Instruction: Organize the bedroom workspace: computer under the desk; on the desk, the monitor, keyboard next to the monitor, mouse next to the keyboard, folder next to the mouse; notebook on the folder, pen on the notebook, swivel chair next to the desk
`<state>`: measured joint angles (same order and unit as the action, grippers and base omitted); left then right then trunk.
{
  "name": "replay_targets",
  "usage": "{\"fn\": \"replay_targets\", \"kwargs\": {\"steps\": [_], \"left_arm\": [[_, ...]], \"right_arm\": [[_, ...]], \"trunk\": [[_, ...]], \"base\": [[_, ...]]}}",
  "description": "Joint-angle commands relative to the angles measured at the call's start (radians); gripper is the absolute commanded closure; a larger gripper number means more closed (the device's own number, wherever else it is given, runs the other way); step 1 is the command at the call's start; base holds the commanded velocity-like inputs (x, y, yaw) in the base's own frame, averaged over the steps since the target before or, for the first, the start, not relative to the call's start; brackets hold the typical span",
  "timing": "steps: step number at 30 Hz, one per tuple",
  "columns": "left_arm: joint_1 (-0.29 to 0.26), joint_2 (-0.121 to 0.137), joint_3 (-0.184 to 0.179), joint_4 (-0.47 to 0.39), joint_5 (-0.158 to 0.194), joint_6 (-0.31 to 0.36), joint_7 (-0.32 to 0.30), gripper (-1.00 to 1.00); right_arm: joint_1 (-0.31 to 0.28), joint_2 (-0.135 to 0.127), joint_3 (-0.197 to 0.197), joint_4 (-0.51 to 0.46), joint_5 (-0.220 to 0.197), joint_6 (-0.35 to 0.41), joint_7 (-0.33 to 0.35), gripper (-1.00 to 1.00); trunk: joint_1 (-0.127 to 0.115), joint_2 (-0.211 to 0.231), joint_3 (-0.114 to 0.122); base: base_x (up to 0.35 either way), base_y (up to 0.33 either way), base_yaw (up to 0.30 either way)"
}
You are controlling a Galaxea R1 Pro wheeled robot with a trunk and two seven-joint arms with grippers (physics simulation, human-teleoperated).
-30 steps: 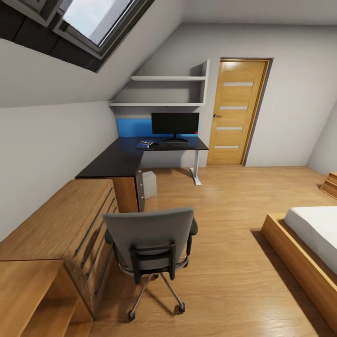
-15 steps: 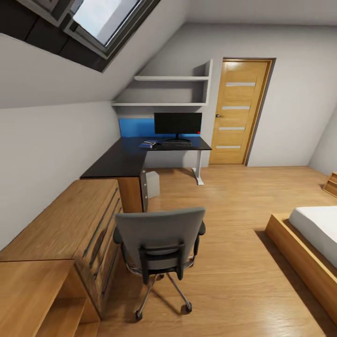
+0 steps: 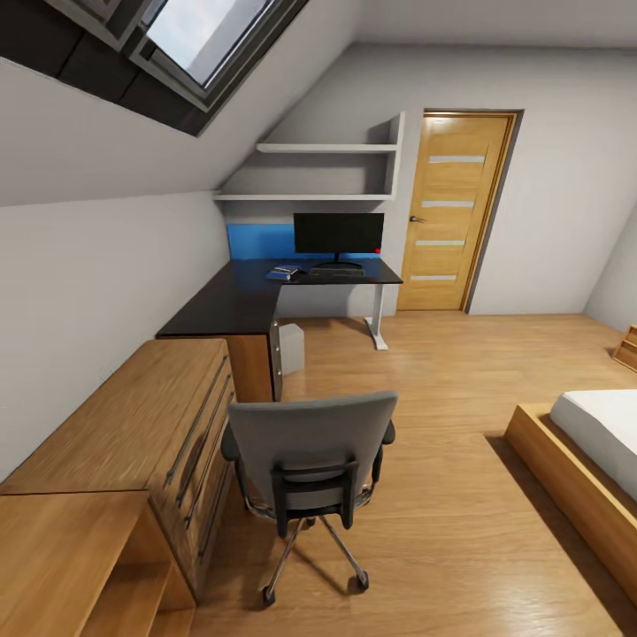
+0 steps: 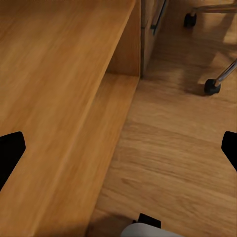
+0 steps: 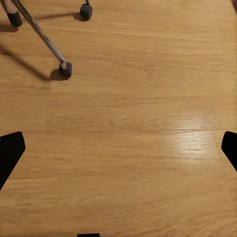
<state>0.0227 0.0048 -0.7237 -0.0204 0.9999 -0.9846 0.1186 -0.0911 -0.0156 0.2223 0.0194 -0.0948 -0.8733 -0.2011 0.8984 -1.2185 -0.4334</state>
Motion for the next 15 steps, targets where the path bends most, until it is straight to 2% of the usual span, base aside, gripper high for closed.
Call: {"fn": "replay_targets", "kwargs": {"steps": [1,5,13,14,15], "left_arm": [[0.0,0.0,-0.008,-0.002,-0.001,-0.002,0.01,-1.0],[0.0,-0.002,-0.01,-0.002,-0.001,-0.006,0.011,-1.0],[0.0,-0.005,-0.014,-0.004,0.0,-0.001,0.012,-1.0],[0.0,-0.017,-0.012,-0.006,0.0,0.001,0.013,-1.0],[0.0,-0.018,-0.012,-0.006,0.0,0.0,0.014,-1.0]], "right_arm": [[-0.001,0.0,0.009,0.002,-0.009,-0.004,0.0,-1.0],[-0.001,0.0,0.009,0.002,-0.008,-0.004,0.0,-1.0],[-0.001,-0.001,0.011,0.002,-0.007,-0.004,0.002,-1.0],[-0.001,-0.002,0.012,0.001,-0.006,-0.003,0.002,-1.0],[-0.001,-0.002,0.012,0.001,-0.006,-0.003,0.002,-1.0]], "trunk": [[0.0,-0.001,-0.001],[0.0,-0.001,-0.001],[0.031,-0.057,-0.026],[0.035,-0.064,-0.029],[0.038,-0.071,-0.032]], "base": [[0.0,0.006,0.0],[0.0,0.003,0.0],[0.0,0.0,-0.042],[0.0,0.0,0.0],[0.0,0.0,0.0]]}}
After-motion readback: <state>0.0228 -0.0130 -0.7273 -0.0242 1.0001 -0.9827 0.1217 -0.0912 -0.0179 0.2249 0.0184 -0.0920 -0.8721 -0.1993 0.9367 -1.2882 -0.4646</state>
